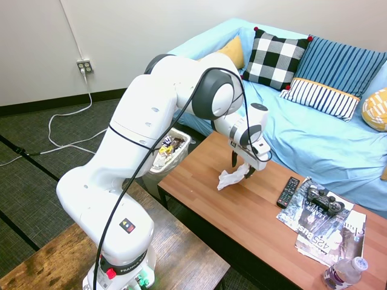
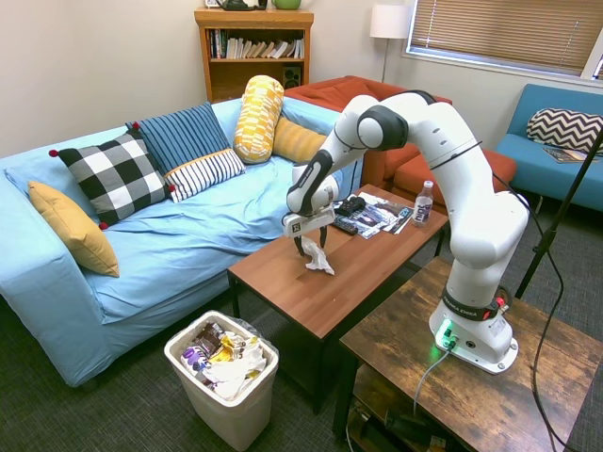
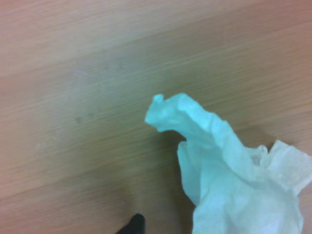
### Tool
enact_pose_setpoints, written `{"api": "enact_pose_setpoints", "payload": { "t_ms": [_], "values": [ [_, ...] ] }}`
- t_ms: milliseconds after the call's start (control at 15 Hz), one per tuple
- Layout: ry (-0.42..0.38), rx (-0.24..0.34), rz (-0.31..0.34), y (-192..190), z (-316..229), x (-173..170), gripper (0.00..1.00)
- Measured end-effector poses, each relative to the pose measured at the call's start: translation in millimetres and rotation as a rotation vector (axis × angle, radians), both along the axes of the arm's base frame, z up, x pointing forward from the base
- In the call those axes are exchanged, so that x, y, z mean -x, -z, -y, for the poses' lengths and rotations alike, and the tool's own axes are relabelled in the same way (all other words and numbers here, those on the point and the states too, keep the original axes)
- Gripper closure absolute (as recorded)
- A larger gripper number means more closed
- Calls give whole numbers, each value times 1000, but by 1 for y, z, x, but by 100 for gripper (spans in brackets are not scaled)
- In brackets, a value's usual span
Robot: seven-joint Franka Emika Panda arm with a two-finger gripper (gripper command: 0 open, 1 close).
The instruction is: Throw the tissue in the trash bin
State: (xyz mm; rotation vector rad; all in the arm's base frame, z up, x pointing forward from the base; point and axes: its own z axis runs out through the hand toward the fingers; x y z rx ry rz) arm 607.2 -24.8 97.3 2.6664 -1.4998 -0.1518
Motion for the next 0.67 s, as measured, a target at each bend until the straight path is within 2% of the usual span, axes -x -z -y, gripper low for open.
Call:
{"api": "enact_pose_setpoints", "payload": {
  "t_ms": [667],
  "values": [
    [14, -16, -24, 6, 5, 0, 100]
  ]
}}
